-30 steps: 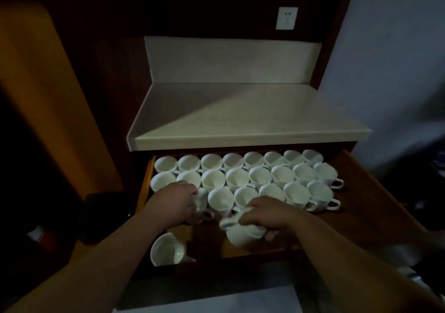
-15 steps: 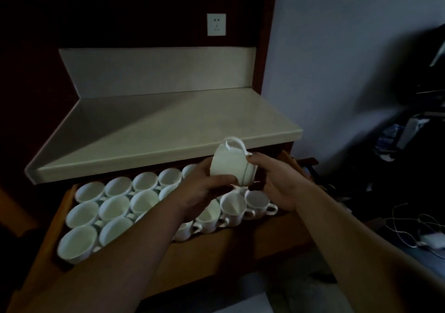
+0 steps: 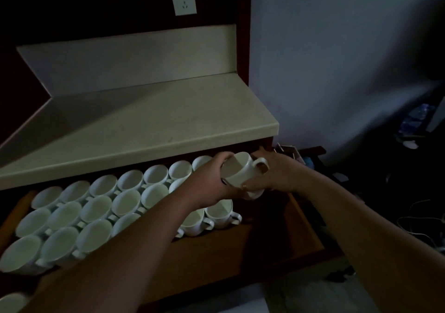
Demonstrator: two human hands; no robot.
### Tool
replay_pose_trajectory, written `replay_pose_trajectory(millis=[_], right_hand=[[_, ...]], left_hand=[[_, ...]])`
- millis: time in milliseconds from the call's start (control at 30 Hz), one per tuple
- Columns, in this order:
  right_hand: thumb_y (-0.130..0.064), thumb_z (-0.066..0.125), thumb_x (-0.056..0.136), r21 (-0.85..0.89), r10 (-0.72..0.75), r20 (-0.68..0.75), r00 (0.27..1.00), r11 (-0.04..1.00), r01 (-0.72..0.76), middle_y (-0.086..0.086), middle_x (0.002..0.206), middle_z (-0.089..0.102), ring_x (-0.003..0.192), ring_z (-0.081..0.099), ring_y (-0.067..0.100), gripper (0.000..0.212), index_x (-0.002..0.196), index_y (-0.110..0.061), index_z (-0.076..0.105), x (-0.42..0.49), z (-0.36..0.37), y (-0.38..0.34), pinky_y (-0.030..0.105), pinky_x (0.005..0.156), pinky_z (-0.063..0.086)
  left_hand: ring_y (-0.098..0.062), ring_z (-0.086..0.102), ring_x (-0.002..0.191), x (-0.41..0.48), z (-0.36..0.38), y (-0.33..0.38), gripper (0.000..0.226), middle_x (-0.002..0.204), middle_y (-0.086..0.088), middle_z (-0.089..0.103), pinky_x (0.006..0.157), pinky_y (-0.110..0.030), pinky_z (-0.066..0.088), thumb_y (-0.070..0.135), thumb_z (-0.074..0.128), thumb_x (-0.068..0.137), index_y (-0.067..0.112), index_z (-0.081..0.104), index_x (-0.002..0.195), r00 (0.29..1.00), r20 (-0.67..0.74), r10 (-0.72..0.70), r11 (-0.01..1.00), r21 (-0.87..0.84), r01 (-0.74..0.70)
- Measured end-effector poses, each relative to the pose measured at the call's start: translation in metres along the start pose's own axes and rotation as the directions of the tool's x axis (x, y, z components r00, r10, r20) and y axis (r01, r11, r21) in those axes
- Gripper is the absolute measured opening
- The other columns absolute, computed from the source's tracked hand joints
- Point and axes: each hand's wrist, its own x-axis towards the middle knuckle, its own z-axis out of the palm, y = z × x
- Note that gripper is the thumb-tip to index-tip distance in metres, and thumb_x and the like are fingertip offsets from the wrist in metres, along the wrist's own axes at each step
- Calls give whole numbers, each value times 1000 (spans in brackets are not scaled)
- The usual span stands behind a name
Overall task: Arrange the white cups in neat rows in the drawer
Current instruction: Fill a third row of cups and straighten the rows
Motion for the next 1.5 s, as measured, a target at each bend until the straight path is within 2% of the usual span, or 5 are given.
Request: replay_pose_trajectory(millis=[300, 467, 733, 1067, 1500], right_hand=[[-68, 83, 56, -6, -27, 47, 999, 1000, 27, -22, 110, 66, 101, 62, -1, 75, 124, -44, 59, 23, 16, 37, 25, 80, 52], [-51, 86, 74, -23, -40, 106, 994, 999, 42, -20, 93, 63, 86, 62, -2, 38, 94, -45, 54, 19, 19, 34, 16, 67, 43], [-66, 84, 63, -1, 38, -5, 999, 999, -38, -15, 111, 61, 99, 61, 6, 81, 128, -33, 47, 21, 43, 50, 30, 77, 51], [-54, 89, 63, -148, 135, -35, 990, 979, -139, -3, 131, 53, 112, 57, 18, 91, 136, -24, 45, 40, 76, 76, 34, 85, 53], [-39, 91, 72, -157, 196, 9, 981, 969, -192, 7, 141, 42, 120, 54, 23, 95, 145, -16, 34, 39, 89, 77, 30, 87, 49]], left_hand=[[-1, 63, 106, 10, 16, -8, 103, 128, 15, 63, 83, -22, 52, 47, 91, 67, 38, 33, 151, 995, 40, -94, 981, 175, 86], [-1, 59, 109, 12, 28, -3, 91, 126, 20, 59, 89, -24, 51, 41, 91, 69, 39, 40, 144, 997, 58, -53, 955, 295, 34], [-4, 54, 124, 5, 45, -29, 99, 148, 16, 50, 97, -26, 48, 55, 82, 76, 39, 25, 155, 994, -33, -103, 967, 230, 107], [-16, 64, 97, -27, 56, -71, 24, 111, 8, 67, 74, -31, 50, 34, 61, 95, 34, 60, 119, 998, 24, 56, 771, 634, -58], [-22, 57, 98, -31, 62, -77, 21, 100, 2, 65, 78, -30, 31, 12, 56, 90, 25, 67, 101, 996, 60, 66, 650, 755, -89]])
